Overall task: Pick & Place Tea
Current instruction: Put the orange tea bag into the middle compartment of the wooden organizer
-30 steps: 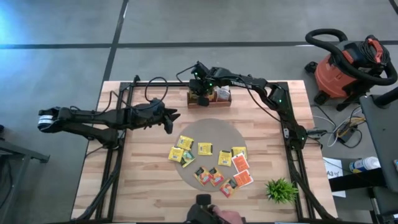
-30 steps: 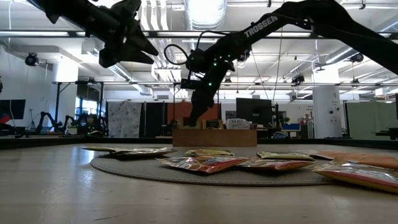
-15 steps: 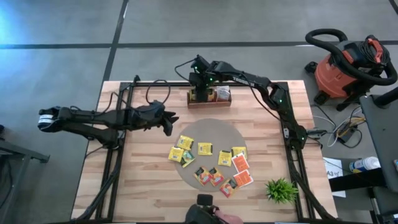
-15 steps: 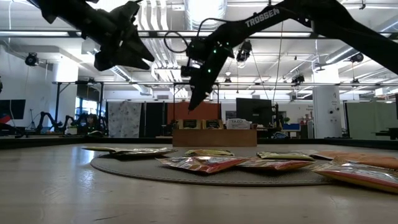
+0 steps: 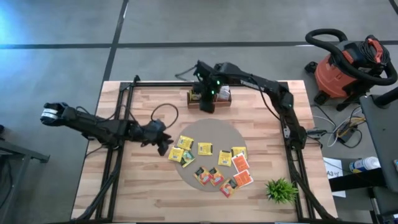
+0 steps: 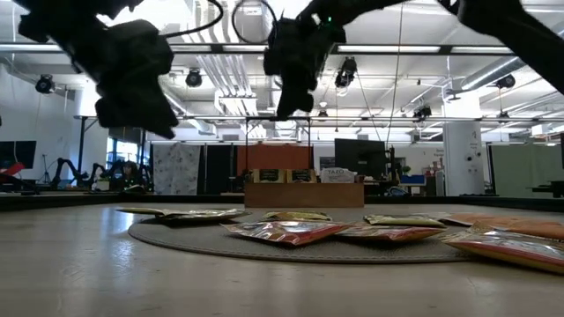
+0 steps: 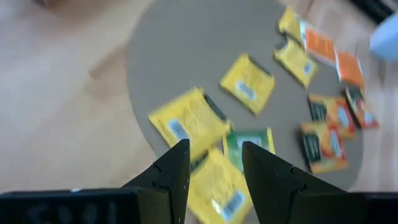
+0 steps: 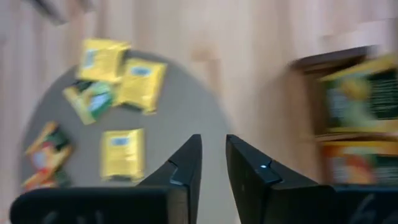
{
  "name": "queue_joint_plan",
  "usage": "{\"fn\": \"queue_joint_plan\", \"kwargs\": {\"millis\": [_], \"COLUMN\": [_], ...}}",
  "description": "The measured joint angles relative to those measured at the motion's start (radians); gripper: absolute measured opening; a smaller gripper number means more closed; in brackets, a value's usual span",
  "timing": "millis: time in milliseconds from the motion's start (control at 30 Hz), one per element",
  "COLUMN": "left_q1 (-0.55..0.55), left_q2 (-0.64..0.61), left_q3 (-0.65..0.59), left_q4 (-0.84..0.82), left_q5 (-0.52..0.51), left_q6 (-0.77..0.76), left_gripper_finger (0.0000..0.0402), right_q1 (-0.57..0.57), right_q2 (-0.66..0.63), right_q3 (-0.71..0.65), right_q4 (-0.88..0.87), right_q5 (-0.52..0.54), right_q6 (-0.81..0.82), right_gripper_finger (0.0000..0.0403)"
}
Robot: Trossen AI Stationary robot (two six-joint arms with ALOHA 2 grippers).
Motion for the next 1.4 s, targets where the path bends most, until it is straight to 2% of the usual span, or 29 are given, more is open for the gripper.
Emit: {"fn": "queue_joint_plan", "kwargs": {"millis": [100,200,367,500,600,700,800,933,1200,1400], "left_q1": [-0.049,-0.086,-0.116,-0.122,-0.123,-0.123,-0.125,-0.133,-0.204,-0.261], "left_q2": [0.000,0.000,0.000,0.000,0.002,0.024,0.077,0.198,0.551,0.737], "left_q3": [-0.016,-0.018,-0.018,-0.029,-0.048,-0.051,-0.028,0.048,0.293,0.417], "left_q4": [0.003,0.004,0.015,0.082,0.200,0.317,0.354,0.364,0.353,0.265], "left_q5": [0.000,0.000,-0.001,0.000,0.023,0.067,0.078,0.078,0.097,0.105], "left_q6": [-0.029,-0.031,-0.001,0.002,0.032,0.062,0.056,0.012,-0.077,-0.199], "left_gripper_finger": [0.0140,0.0140,0.0140,0.0140,0.0140,0.0140,0.0140,0.0140,0.0140,0.0140], "right_q1": [0.075,0.160,0.302,0.422,0.518,0.605,0.680,0.732,0.757,0.764], "right_q2": [-0.079,-0.182,-0.426,-0.627,-0.734,-0.796,-0.813,-0.791,-0.693,-0.588], "right_q3": [-0.094,-0.234,-0.581,-0.871,-1.024,-1.125,-1.186,-1.221,-1.225,-1.226], "right_q4": [0.017,0.106,0.488,0.755,0.796,0.798,0.800,0.801,0.831,1.001], "right_q5": [0.009,0.044,0.121,0.301,0.420,0.464,0.503,0.507,0.463,0.430], "right_q6": [0.053,0.130,0.365,0.622,0.813,0.993,1.113,1.179,1.170,1.106], "right_gripper_finger": [0.0068,0.0068,0.0067,0.0067,0.0067,0.0067,0.0067,0.0067,0.0068,0.0068]}}
